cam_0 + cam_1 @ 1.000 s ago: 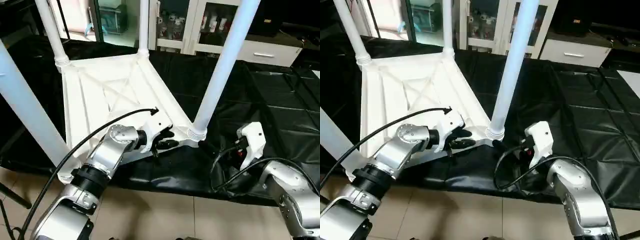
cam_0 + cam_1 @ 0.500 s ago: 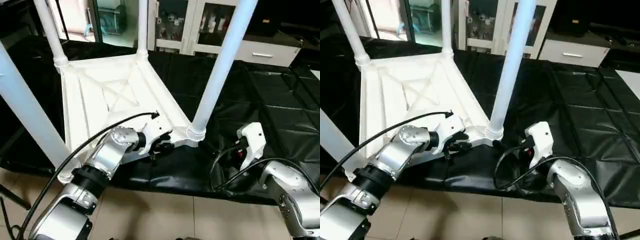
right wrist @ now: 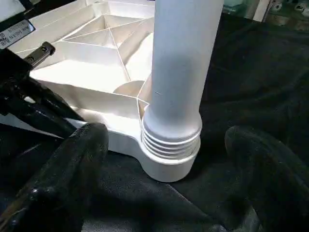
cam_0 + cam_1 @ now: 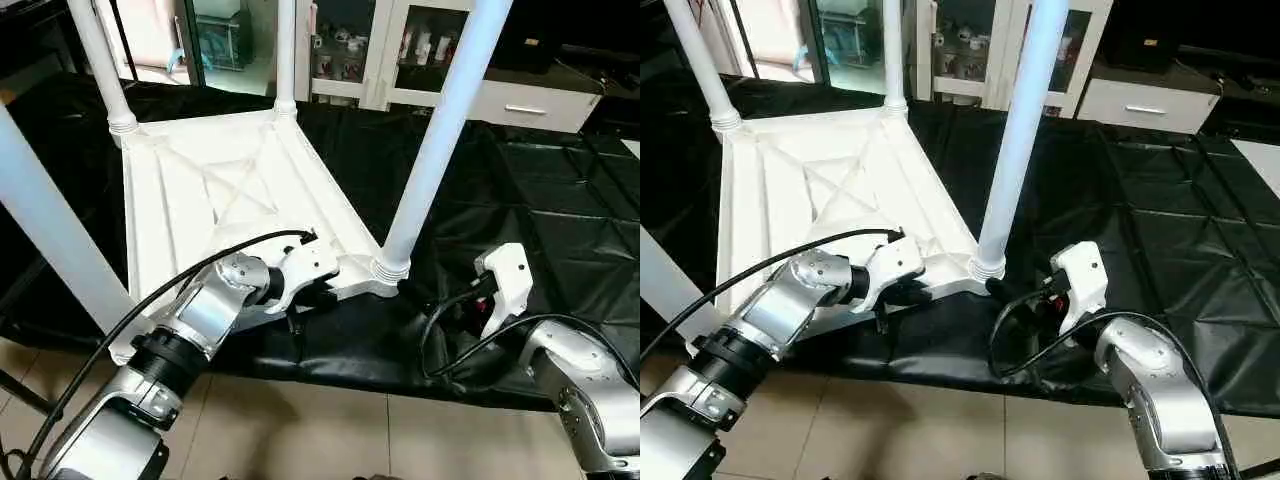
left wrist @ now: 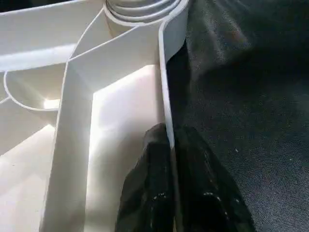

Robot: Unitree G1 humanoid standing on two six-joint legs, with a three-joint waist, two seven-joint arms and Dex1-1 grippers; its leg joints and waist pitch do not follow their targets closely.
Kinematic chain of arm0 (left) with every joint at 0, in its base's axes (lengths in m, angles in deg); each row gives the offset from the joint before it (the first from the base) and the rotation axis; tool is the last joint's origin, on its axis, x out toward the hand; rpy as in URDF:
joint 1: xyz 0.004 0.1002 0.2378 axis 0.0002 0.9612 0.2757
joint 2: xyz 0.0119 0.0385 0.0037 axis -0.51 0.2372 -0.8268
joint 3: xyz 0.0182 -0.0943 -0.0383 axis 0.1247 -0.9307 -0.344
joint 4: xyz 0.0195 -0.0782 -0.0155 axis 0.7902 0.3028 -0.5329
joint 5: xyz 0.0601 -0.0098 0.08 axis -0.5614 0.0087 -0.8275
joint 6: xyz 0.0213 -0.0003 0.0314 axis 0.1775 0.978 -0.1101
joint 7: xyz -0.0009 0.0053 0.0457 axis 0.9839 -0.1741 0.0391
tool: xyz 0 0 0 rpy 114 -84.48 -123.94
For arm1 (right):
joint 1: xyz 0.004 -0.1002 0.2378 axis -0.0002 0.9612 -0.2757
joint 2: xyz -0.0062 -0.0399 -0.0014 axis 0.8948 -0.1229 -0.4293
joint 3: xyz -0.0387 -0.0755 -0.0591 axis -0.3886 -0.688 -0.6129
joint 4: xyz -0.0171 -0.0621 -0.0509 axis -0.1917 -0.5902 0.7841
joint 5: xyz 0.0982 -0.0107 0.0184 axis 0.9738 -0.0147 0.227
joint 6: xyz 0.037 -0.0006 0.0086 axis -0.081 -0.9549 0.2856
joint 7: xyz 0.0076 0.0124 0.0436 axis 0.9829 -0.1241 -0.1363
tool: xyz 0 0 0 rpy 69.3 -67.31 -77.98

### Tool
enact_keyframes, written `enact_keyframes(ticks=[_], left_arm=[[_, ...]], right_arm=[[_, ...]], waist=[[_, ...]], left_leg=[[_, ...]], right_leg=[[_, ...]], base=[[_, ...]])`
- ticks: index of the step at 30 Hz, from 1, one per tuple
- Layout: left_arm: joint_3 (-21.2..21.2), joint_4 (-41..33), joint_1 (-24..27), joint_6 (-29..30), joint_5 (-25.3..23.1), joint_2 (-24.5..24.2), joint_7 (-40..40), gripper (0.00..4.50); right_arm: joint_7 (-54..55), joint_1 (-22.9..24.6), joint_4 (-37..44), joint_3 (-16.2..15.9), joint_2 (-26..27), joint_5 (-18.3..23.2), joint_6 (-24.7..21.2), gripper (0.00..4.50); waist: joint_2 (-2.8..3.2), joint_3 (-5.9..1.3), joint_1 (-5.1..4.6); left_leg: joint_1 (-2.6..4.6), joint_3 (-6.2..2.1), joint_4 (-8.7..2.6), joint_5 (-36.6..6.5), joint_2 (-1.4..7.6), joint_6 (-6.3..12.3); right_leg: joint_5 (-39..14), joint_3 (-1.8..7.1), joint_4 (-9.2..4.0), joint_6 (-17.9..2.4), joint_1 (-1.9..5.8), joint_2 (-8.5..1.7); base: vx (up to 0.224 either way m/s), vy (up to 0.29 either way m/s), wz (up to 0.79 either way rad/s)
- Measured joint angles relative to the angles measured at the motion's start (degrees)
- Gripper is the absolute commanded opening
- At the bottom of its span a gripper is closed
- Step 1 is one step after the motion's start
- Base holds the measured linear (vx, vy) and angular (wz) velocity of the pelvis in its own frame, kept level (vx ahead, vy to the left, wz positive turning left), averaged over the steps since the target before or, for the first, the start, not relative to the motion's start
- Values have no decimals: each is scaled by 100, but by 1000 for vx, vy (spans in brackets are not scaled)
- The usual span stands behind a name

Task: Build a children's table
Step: Rotate table base

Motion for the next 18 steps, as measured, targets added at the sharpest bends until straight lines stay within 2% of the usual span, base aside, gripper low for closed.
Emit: enact_keyframes(ticks=[10,14,18], left_arm=[[-62,114,4,-121,14,7,-48,2],[-63,-216,300,-458,87,-262,228,2],[-70,-445,585,-956,177,-584,587,2]], right_arm=[[35,-5,0,66,65,48,0,422],[64,-44,-1,252,168,301,-32,422],[-293,-24,-26,272,6,417,-14,422]], waist=[[7,-2,-18],[47,-26,-13],[96,-57,6]], left_leg=[[-2,-1,-9,0,-1,0],[0,-1,-21,0,-2,0],[0,0,-32,0,-2,0]], right_leg=[[-2,-3,-11,3,-4,0],[-2,-2,-12,3,-3,0],[-11,-2,-9,17,-3,0]], base=[[0,0,0],[0,0,0],[0,0,0]])
